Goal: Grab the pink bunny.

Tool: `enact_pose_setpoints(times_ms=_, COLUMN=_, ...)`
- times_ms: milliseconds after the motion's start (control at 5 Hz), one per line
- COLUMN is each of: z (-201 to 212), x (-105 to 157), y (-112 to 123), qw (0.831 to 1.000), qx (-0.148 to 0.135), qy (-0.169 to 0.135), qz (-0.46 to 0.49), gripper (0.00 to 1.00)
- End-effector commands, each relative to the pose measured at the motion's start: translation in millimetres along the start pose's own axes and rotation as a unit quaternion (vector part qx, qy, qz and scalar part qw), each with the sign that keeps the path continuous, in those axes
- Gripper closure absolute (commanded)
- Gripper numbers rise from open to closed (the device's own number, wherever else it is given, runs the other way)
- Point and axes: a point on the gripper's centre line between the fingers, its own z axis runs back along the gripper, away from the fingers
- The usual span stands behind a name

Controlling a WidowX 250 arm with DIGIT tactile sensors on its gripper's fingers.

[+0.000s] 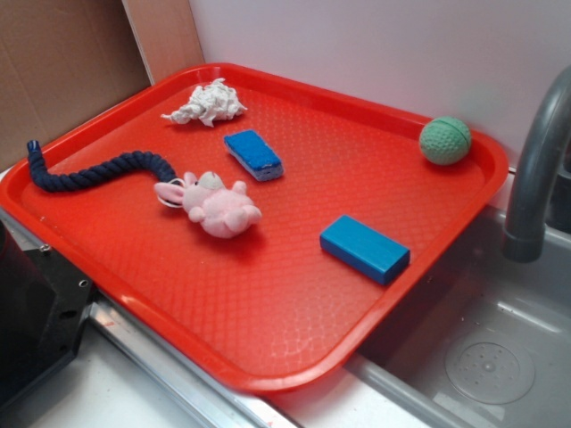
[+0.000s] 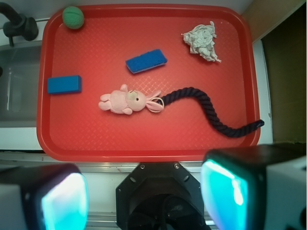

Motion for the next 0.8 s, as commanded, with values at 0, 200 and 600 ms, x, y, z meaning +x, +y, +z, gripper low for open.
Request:
enact_pose_setpoints(times_ms=0, z=0.0, x=0.0, y=0.0, qw=1.0, qx=0.0, qy=0.0, qz=0.0, gripper=0.0)
enact_pose_setpoints(times_ms=200, z=-54.9, x=30.3, y=-22.5, qw=0.99, qx=0.037, qy=0.029, qz=-0.13, gripper=0.0)
enact_pose_setpoints(times_ms=600, z=-149.5, x=43.2, y=-50.4, qw=0.927, qx=0.039, qy=-0.006, qz=-0.372, gripper=0.0)
